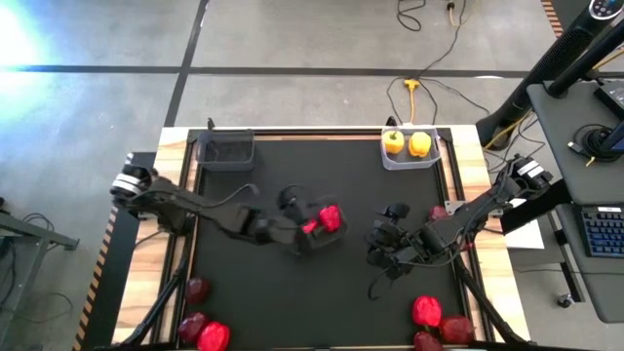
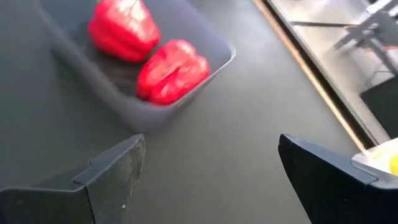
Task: Sort produce into baskets
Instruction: Put the red bell pepper into the bottom black bin
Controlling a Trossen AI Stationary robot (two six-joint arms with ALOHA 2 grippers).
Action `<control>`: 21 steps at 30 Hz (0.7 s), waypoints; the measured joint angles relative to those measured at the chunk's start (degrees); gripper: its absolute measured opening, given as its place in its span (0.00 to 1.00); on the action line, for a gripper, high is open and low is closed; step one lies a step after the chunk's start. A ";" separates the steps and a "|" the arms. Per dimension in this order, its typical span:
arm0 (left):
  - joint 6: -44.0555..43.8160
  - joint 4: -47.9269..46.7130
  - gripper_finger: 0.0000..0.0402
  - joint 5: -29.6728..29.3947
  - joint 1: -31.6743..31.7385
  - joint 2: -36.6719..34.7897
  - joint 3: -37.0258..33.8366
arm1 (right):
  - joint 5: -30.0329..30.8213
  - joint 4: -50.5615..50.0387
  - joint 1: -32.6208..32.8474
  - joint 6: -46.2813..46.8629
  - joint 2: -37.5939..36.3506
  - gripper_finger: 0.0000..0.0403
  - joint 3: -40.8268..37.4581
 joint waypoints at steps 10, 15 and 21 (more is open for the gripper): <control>12.63 50.18 0.72 8.57 -0.93 -8.67 -21.59 | -22.72 -17.29 3.13 15.71 2.50 0.88 16.55; 12.10 55.58 0.72 9.67 -1.11 -9.96 -26.82 | -38.17 -31.75 3.11 31.06 4.66 0.85 25.58; 14.23 53.79 0.72 9.69 -0.54 -12.76 -27.45 | -44.01 -40.56 2.14 44.48 5.16 0.81 31.25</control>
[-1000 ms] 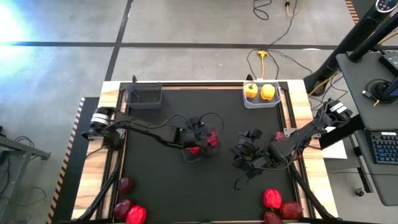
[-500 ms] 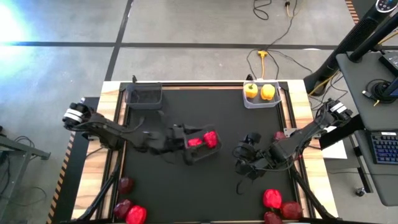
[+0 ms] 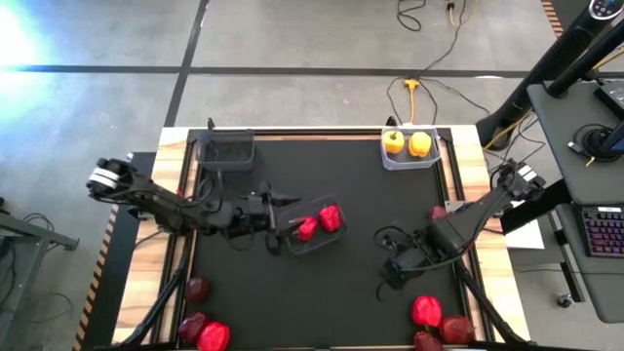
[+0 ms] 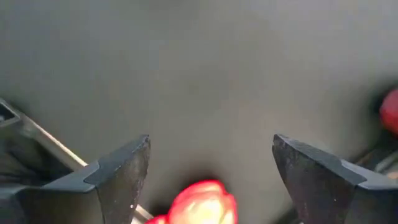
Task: Sort produce into baskets
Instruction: Put the red bell pepper into the bottom black bin
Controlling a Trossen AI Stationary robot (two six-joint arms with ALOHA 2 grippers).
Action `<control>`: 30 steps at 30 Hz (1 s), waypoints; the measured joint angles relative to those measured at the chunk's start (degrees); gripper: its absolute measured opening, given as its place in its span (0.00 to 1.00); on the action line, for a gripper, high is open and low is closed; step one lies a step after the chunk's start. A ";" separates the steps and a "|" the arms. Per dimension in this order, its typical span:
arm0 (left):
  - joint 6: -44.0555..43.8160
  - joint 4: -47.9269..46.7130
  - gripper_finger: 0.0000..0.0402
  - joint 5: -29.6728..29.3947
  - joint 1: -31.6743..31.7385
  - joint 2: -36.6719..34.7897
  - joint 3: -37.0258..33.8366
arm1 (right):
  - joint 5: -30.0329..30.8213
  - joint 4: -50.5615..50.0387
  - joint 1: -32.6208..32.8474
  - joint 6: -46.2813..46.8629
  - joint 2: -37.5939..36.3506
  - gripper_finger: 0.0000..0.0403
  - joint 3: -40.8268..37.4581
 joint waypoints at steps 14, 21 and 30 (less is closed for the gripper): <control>-1.22 -8.65 0.72 1.00 -0.79 -5.18 4.50 | -6.82 -0.46 3.78 15.41 2.39 0.97 1.01; -4.72 -22.19 0.72 2.14 -1.44 -4.20 11.27 | -8.45 -0.41 9.70 16.07 6.44 0.99 0.35; -3.12 -25.57 0.72 4.61 -4.39 1.06 16.10 | -16.82 0.35 18.40 36.88 11.91 0.99 0.24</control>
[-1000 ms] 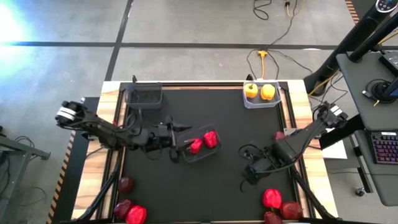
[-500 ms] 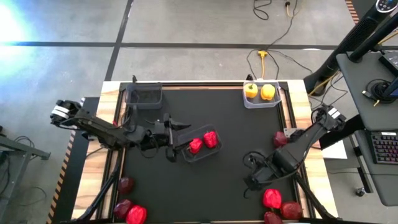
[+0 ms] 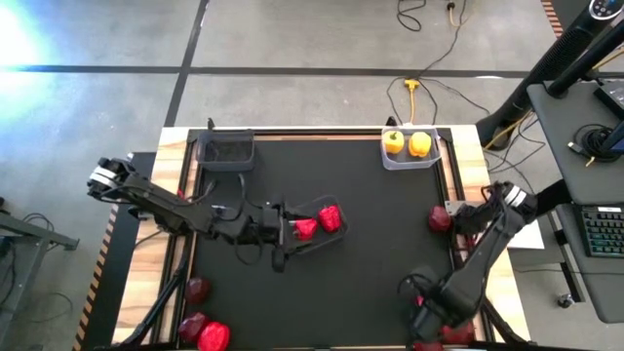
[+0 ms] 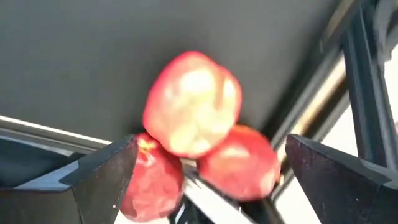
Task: Sort produce into baskets
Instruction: Put the red bell pepper into the bottom black bin
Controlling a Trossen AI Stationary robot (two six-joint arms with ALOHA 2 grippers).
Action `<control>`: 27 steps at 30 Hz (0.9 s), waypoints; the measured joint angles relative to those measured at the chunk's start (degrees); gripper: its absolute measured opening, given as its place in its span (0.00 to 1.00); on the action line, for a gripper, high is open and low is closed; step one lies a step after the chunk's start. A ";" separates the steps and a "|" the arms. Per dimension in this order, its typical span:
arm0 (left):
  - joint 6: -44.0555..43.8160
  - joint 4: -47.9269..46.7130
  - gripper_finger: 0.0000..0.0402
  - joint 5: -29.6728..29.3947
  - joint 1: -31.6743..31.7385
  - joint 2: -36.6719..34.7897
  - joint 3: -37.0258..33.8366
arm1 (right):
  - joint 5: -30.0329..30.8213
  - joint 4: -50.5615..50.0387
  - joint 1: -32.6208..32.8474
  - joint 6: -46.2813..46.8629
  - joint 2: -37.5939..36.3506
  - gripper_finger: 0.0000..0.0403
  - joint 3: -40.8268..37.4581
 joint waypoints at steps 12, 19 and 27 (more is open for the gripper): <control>1.37 -2.14 0.72 1.42 -1.04 0.47 1.14 | -0.16 4.17 -0.14 14.69 1.42 0.99 -1.05; 1.30 -3.54 0.72 1.48 -1.14 0.47 1.14 | -0.60 9.95 -0.07 18.57 1.71 0.99 -6.03; 1.30 -3.53 0.72 1.48 -1.35 0.47 1.12 | -1.43 20.19 -0.10 20.05 1.71 0.99 -15.24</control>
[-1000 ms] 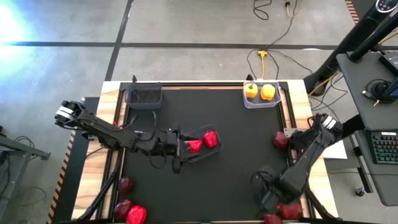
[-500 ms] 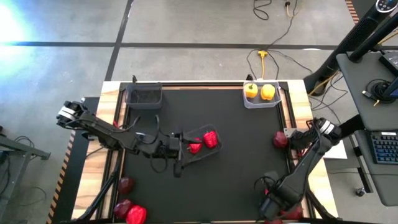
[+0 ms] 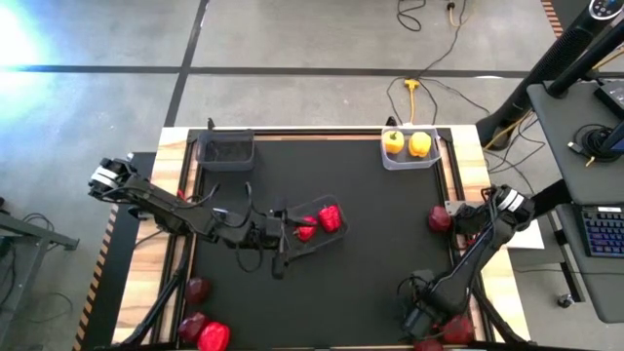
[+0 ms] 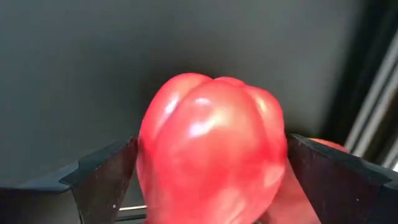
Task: Sort produce into baskets
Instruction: Put the red bell pepper into the bottom black bin
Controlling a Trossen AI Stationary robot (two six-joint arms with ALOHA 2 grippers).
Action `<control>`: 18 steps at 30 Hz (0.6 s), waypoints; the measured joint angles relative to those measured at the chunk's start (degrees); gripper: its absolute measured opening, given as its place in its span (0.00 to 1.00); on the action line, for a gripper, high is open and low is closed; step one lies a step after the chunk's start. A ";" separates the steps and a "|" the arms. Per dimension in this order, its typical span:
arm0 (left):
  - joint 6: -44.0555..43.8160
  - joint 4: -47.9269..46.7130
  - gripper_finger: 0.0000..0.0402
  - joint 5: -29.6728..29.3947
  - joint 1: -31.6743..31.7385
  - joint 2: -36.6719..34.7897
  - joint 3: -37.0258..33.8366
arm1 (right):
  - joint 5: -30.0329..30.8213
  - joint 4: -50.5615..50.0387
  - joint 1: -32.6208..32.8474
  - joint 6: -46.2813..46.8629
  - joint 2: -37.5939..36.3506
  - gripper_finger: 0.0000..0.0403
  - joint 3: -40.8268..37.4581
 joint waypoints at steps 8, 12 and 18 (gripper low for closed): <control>0.46 0.01 0.72 0.00 -0.88 -0.44 -0.02 | -0.35 11.22 -0.70 -0.11 0.00 0.99 -5.14; 1.04 -0.57 0.72 0.00 -1.02 -0.80 -0.04 | 2.81 12.36 -2.17 -2.08 0.00 0.96 -5.78; 1.11 -15.28 0.72 -0.03 -4.19 -7.74 0.42 | 4.28 12.14 -6.25 -12.81 -0.02 0.76 -3.00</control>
